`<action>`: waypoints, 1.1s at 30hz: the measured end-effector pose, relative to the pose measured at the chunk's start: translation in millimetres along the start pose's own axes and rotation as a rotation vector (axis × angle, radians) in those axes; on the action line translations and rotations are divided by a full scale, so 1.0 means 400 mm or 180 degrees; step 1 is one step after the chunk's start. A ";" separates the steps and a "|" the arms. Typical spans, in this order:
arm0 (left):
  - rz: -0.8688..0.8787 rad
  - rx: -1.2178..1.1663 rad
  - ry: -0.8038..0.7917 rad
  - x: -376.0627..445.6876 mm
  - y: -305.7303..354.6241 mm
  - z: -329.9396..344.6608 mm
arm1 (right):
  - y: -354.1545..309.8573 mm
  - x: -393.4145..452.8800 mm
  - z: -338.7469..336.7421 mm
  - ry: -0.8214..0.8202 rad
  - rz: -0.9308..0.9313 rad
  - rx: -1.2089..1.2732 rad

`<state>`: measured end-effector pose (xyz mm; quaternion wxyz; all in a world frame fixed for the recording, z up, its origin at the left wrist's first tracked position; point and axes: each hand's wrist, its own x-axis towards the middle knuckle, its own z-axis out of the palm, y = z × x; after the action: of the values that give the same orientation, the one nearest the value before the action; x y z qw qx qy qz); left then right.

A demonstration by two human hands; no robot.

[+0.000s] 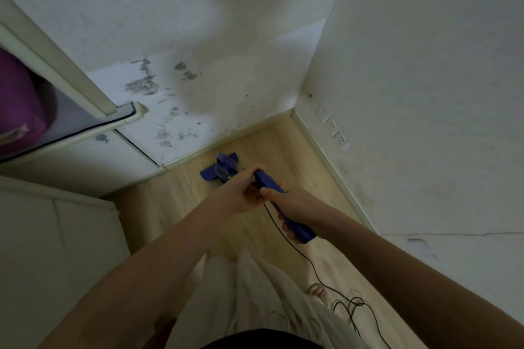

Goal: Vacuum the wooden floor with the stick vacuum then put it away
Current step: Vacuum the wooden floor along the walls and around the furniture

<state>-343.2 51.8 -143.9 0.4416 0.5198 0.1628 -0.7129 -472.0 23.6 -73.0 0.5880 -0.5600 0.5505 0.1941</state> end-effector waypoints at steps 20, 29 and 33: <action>0.0186 0.0605 0.0582 0.021 -0.114 -0.090 | 0.117 0.019 0.141 0.0011 -0.0069 0.0142; -0.0058 0.0677 0.0438 0.008 -0.323 0.049 | 0.334 -0.093 0.000 -0.0103 -0.0068 -0.0302; -0.0093 0.0629 0.0342 0.012 -0.372 0.096 | 0.376 -0.120 -0.049 0.0028 -0.0153 -0.0587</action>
<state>-485.5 106.0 -166.3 0.3684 0.5959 0.1227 -0.7030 -622.9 69.7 -94.0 0.5360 -0.6256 0.5193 0.2274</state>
